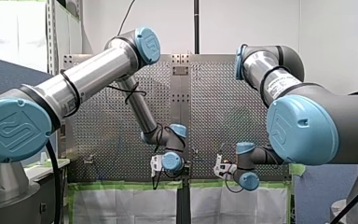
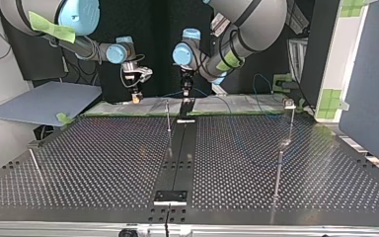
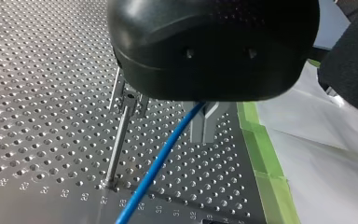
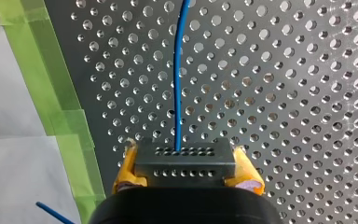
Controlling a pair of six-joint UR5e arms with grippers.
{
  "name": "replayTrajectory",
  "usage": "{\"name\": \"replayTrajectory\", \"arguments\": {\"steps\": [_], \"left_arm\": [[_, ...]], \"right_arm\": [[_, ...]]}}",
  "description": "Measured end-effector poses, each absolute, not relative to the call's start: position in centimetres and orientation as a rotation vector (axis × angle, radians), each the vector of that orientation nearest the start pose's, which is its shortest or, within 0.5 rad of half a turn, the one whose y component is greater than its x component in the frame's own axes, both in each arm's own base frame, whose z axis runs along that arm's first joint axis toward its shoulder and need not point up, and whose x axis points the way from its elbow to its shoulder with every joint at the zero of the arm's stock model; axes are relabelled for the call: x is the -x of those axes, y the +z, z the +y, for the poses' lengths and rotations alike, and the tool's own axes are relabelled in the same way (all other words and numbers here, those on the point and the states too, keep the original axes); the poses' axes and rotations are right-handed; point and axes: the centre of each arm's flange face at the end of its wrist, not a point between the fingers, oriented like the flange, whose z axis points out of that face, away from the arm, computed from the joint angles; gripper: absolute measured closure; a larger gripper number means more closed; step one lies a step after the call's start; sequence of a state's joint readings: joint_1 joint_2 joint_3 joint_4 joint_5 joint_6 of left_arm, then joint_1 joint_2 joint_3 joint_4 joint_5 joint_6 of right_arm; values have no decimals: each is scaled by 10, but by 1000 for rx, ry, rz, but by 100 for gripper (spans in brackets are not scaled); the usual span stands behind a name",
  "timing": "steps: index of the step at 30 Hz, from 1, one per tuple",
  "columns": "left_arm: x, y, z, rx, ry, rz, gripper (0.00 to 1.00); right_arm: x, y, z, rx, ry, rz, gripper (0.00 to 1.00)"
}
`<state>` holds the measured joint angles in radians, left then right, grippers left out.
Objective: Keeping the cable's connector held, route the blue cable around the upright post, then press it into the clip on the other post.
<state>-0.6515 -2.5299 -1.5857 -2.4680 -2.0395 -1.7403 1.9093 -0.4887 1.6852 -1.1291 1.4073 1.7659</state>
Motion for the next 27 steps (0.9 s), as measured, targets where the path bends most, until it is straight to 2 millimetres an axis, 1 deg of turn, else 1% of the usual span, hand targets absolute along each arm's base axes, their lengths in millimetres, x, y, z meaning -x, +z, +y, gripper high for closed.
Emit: {"name": "replayTrajectory", "arguments": {"steps": [9,13,27], "left_arm": [[-442,-40,-451,-169,-177,1854,100],[-443,-38,-456,-194,-204,1861,100],[-461,-22,-471,-207,-217,1870,100]], "right_arm": [[-351,-104,-532,-1592,1703,-1084,100],[-351,-102,-533,-1597,1716,-1071,100],[-346,-100,-540,-1585,1710,-1078,100]]}}
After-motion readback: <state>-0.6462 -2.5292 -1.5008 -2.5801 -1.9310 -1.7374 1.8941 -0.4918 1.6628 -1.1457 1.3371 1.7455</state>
